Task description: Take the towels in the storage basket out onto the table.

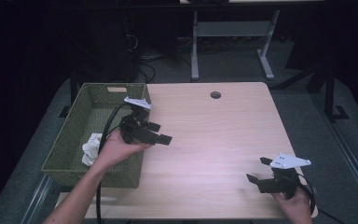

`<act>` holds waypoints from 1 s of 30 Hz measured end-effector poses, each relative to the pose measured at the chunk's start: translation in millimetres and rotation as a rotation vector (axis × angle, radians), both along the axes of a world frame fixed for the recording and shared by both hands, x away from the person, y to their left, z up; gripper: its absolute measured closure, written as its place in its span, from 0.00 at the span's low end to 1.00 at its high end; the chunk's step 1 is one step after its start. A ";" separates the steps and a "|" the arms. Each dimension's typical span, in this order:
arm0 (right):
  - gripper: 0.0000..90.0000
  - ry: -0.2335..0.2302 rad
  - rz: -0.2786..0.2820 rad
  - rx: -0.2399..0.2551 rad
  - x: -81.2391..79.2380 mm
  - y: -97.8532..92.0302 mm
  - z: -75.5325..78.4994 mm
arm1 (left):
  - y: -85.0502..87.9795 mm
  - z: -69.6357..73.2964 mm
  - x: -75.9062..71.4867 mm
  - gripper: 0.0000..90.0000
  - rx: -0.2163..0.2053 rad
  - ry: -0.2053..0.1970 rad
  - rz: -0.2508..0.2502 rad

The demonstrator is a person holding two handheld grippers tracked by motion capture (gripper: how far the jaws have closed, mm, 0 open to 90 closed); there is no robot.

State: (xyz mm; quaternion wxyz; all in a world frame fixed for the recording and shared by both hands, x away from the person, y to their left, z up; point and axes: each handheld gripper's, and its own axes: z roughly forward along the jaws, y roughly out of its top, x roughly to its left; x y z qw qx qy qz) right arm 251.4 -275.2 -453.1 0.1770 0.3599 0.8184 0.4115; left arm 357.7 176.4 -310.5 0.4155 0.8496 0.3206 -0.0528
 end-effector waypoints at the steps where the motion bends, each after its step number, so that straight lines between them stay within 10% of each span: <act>1: 0.18 0.006 -0.003 0.000 -0.1 0.4 -0.2 | 3.9 2.6 1.1 0.17 0.007 -0.001 0.004; 14: 0.18 0.007 -0.004 -0.006 0.9 1.7 0.0 | 68.1 -0.7 8.7 0.17 0.027 0.024 0.140; 30: 0.18 0.004 -0.008 0.011 0.1 2.8 1.2 | 121.2 -21.4 12.2 0.17 0.176 0.046 0.300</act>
